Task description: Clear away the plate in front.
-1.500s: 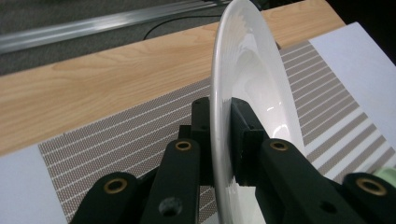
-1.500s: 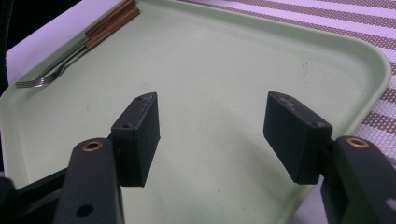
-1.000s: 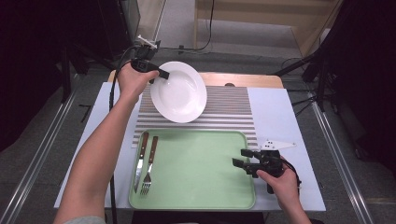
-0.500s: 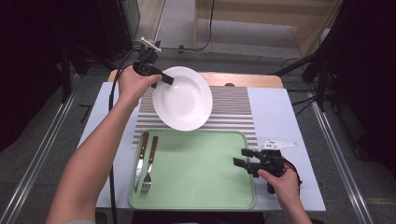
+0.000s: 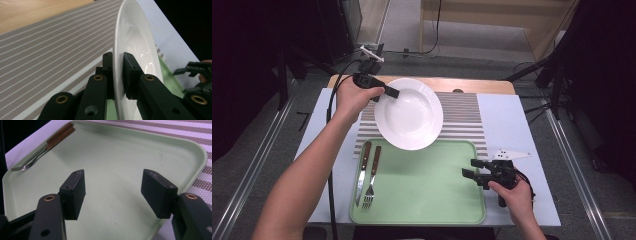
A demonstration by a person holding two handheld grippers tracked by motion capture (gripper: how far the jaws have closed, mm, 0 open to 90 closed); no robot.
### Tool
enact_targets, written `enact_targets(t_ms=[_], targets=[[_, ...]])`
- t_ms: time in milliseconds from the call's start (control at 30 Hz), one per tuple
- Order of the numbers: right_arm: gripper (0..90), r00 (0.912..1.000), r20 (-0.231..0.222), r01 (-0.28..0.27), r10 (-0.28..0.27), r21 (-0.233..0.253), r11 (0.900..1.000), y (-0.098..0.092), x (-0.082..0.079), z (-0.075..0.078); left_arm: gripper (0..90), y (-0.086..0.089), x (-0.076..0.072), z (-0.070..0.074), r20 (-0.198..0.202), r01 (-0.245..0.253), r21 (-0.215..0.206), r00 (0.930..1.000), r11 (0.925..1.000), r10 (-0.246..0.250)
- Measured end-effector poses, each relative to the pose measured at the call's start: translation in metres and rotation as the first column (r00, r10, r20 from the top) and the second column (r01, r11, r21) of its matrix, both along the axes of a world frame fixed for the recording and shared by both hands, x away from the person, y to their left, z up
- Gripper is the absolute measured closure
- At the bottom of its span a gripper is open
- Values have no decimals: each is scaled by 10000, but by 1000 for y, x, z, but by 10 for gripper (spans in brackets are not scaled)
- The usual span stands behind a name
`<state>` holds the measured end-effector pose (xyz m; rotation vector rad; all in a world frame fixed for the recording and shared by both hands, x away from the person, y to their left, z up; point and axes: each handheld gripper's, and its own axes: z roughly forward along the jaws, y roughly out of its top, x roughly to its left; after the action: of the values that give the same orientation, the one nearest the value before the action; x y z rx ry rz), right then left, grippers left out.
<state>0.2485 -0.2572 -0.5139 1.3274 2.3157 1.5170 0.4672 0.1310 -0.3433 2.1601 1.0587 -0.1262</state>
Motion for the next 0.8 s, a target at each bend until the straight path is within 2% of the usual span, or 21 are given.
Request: enact_targets(t_ms=[100,300,500,533,800], targets=[[353,10000,11,-27,28,-38,10000,0,1,0,802,-1,-4,-2,-44,148,6,9999,9999,-148],[353,10000,20,13,-12,-32,10000,0,0,0,802,-10,-12,-5,-342,788,311,9964,9964,-777],[353,10000,34,13,-13,-32,10000,-1,0,0,802,-12,-20,-6,-266,819,133,9963,9965,-816],[353,10000,34,17,-17,-29,10000,-1,0,0,802,-12,-21,-6,-263,949,191,9952,9953,-943],[353,9999,71,90,-90,-18,10000,-2,0,1,801,-14,-33,-10,-265,1086,182,9938,9939,-1081]])
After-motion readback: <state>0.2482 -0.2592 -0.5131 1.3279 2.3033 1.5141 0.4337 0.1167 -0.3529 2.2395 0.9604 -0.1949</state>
